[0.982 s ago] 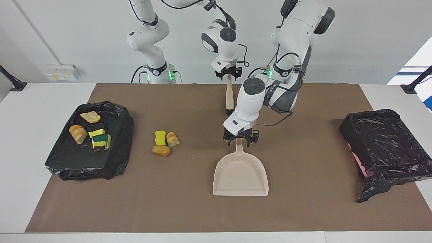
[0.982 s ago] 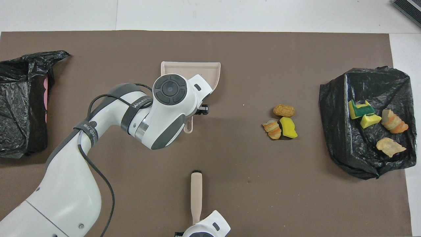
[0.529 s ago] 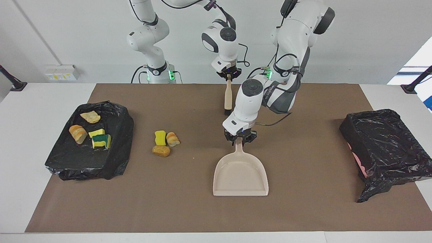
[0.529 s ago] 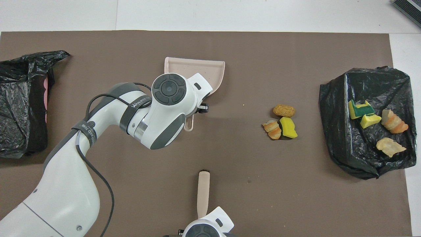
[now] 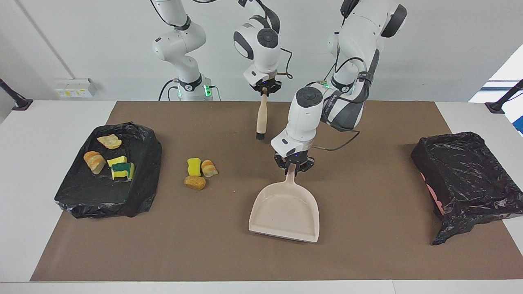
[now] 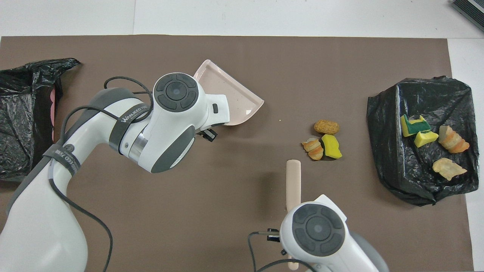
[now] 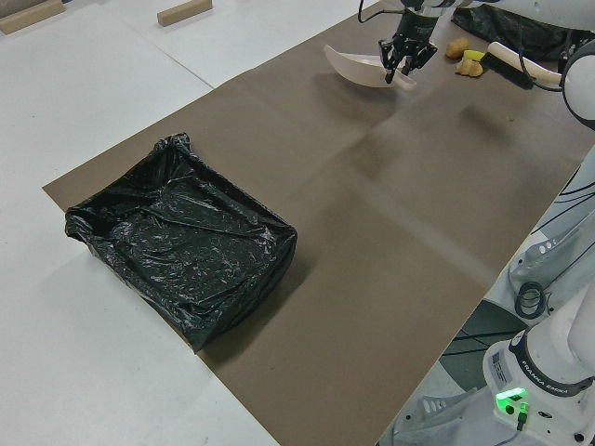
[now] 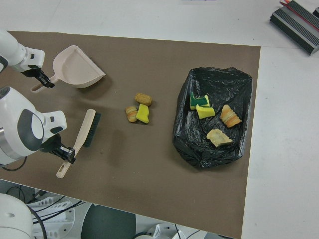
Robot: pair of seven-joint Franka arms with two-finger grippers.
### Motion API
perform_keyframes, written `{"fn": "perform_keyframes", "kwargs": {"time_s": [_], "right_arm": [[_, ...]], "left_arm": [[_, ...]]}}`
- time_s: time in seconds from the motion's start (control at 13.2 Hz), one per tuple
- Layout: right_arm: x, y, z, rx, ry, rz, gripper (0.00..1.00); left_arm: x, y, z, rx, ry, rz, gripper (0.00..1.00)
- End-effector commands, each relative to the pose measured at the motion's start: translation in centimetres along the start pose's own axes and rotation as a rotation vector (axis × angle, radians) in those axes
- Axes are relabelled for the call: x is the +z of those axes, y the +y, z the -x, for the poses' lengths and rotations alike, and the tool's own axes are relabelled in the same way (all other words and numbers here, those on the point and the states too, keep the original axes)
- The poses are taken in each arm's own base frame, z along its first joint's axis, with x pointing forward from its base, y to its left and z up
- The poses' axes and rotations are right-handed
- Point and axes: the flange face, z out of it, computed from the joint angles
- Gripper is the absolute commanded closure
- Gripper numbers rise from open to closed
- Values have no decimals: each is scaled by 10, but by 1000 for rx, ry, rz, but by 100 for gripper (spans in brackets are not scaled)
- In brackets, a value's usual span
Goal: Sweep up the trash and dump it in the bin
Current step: 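Grasp the dustpan with the left gripper while the right gripper reaches the brush, then brush the nearby pieces into the held dustpan with the right gripper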
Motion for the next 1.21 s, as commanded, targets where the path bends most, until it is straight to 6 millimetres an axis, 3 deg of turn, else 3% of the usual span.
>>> {"fn": "perform_keyframes", "kwargs": {"time_s": [0.0,0.23,0.3,0.45,0.6,0.83,1.13], "right_arm": [[-4,44,-38,-55,22,80,100],[9,120,-90,-131,19,134,100],[15,138,-101,-138,18,159,100],[37,154,-115,-135,10,193,100],[62,157,-129,-134,-15,194,100],[86,146,-137,-183,-53,205,100],[91,131,-145,-194,-67,148,100]], "left_arm": [[-1,0,13,163,-42,-17,100],[3,-8,18,339,-66,-7,100],[2,-6,19,384,-67,-7,100],[5,-4,19,482,-63,-3,100],[13,3,30,575,-80,-5,100],[16,7,36,660,-86,-7,100],[28,23,52,680,-67,-33,100]]}}
